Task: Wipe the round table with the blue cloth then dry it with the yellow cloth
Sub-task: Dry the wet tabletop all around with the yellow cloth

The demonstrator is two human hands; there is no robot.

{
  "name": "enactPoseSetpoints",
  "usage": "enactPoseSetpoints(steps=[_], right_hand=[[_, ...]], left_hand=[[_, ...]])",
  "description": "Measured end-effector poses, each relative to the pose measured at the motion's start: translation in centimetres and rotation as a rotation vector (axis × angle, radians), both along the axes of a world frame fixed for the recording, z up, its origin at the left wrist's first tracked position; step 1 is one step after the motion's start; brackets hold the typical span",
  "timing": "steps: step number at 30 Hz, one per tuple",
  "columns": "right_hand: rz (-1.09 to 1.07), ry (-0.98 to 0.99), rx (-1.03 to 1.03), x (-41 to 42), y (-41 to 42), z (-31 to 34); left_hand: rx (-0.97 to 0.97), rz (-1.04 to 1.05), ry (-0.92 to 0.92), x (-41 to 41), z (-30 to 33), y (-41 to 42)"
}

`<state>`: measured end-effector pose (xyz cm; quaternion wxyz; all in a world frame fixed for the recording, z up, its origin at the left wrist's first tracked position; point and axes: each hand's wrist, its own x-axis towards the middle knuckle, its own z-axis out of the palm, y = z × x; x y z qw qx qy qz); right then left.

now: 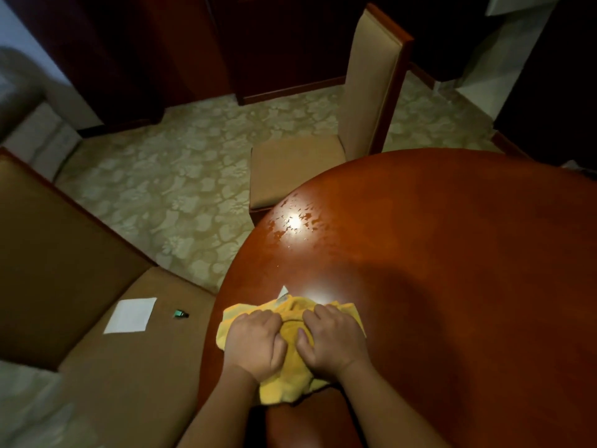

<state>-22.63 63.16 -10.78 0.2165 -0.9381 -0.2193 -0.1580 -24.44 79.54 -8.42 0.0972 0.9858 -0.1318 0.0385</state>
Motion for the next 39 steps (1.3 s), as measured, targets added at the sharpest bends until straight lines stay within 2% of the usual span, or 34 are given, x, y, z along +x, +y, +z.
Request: enactPoseSetpoints(steps=[7, 15, 20, 25, 29, 39], right_hand=[[-0.153, 0.035, 0.0, 5.1, 1.8, -0.1], [-0.5, 0.025, -0.05, 12.1, 3.7, 0.3], [-0.617, 0.029, -0.06, 15.3, 3.8, 0.5], [-0.614, 0.083, -0.095, 15.1, 3.8, 0.7], [-0.558, 0.178, -0.161, 13.3, 4.5, 1.6], [-0.454, 0.25, -0.159, 1.4, 10.5, 2.4]], left_hand=[[-0.038, -0.11, -0.036, 7.7, -0.1, 1.7], [-0.044, -0.457, -0.105, 20.4, -0.4, 2.0], [-0.098, -0.512, -0.184, 24.3, -0.8, 1.3], [-0.083, -0.509, -0.204, 23.8, -0.5, 1.5], [-0.102, -0.425, -0.206, 21.4, -0.3, 2.4], [-0.059, -0.358, -0.06, 8.1, 0.5, 9.2]])
